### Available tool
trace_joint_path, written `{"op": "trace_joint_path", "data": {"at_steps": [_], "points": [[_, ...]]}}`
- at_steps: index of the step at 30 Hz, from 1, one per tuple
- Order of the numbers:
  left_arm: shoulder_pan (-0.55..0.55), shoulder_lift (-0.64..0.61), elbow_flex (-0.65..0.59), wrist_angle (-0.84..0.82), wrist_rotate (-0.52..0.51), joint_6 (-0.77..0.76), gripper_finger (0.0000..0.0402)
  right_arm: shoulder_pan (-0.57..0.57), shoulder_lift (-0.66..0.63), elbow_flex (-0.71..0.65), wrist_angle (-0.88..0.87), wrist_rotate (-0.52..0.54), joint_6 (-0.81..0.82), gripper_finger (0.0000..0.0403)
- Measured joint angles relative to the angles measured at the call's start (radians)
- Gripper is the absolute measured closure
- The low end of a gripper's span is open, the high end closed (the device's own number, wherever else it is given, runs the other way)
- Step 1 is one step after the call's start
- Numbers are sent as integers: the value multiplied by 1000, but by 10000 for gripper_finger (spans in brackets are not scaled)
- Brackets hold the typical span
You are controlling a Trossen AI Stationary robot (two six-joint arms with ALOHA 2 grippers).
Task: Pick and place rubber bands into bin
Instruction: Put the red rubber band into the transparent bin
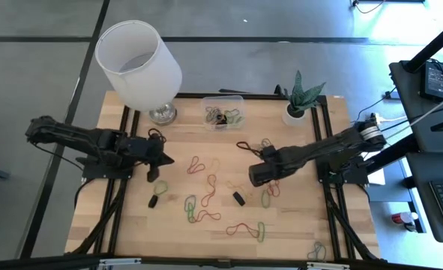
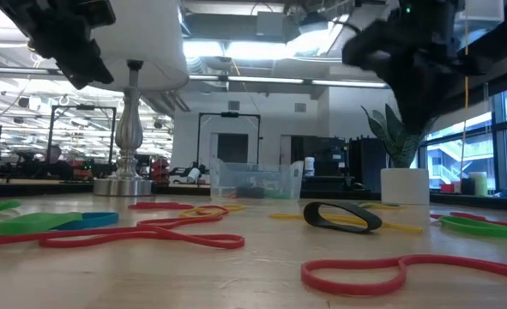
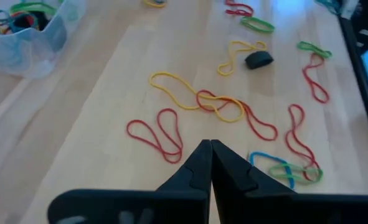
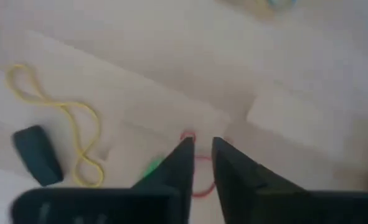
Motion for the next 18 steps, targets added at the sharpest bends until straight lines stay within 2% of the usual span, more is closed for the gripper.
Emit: {"op": "trace_joint_path", "data": {"at_steps": [5, 14, 18], "points": [[0, -19, 0, -2, 57, 39, 401, 0, 57, -38, 0, -120, 184, 265], [0, -18, 0, -50, 120, 54, 400, 2, 88, -141, 172, -148, 293, 123], [0, -18, 0, -73, 139, 46, 399, 13, 88, -225, 254, -172, 353, 79]]}}
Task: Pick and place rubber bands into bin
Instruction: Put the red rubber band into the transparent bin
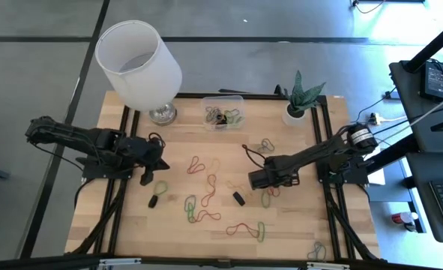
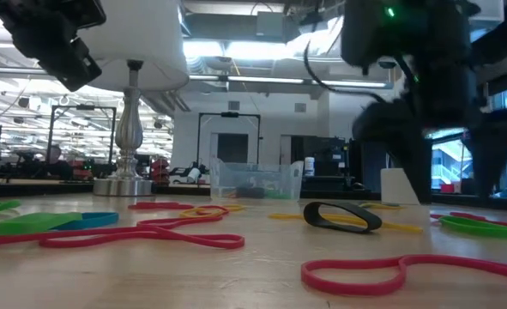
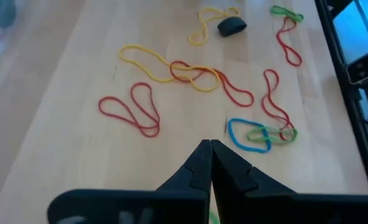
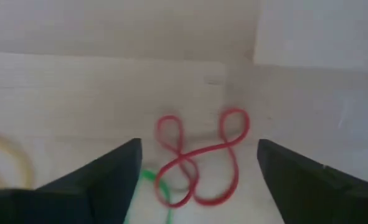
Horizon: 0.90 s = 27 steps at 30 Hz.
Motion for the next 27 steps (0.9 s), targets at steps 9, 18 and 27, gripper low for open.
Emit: {"op": "trace_joint_path", "data": {"at_steps": [9, 18, 27], "points": [[0, 0, 0, -11, 27, -10, 399, 91, -15, -147, 198, 11, 181, 96], [0, 0, 0, -11, 27, 23, 400, 110, -2, -106, 150, -14, 204, 286], [0, 0, 0, -11, 25, 29, 399, 112, 6, 42, -44, -1, 119, 388]]}}
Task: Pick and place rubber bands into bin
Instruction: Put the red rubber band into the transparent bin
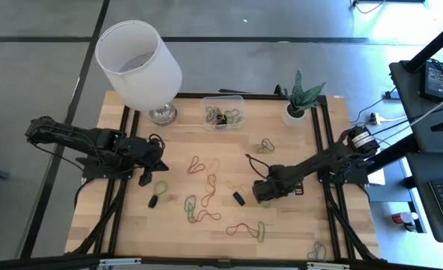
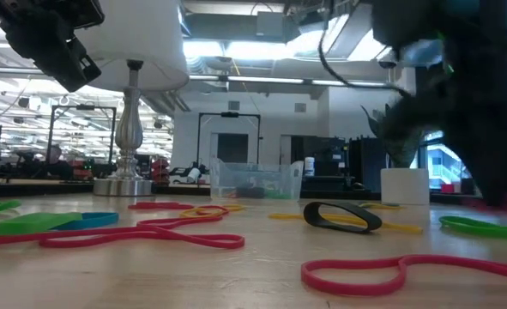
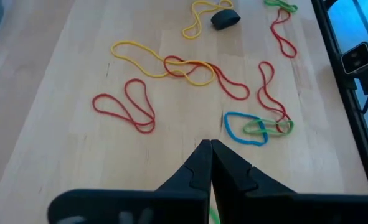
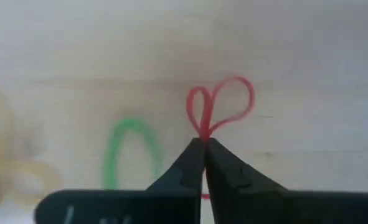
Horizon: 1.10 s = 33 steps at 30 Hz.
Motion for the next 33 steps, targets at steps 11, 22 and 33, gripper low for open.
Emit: {"op": "trace_joint_path", "data": {"at_steps": [11, 22, 33], "points": [[2, 0, 0, 4, -67, 59, 400, -129, -3, 363, -285, 268, -424, 399], [10, 0, 0, 5, -261, 20, 399, -454, -5, 582, -148, 332, -1075, 401], [144, 0, 0, 5, -288, -37, 399, -739, 79, 705, 115, 161, -1591, 403]]}}
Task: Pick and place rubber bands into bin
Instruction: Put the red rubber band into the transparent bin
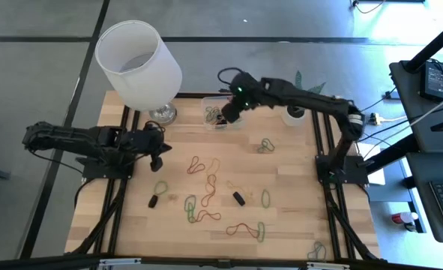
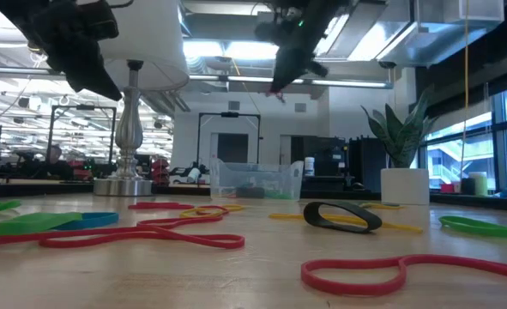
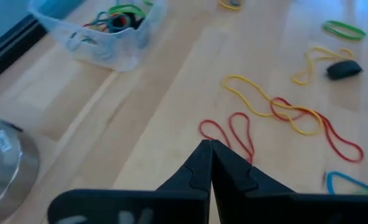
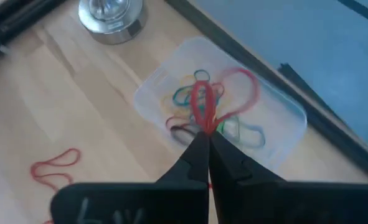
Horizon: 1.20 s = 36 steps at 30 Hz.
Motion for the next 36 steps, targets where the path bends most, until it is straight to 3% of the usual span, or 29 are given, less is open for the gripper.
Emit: {"op": "trace_joint_path", "data": {"at_steps": [11, 18, 27, 36], "points": [[43, 3, 0, 1, 3, -92, 400, -107, 377, 338, -33, -191, -311, 403], [42, 3, 0, 26, 3, -120, 400, -127, 556, 408, -62, -247, -379, 403], [42, 3, 0, 34, 3, -145, 400, -125, 628, 410, -9, -250, -396, 377], [42, 3, 0, 34, 7, -144, 400, -127, 615, 410, -33, -250, -359, 291]]}}
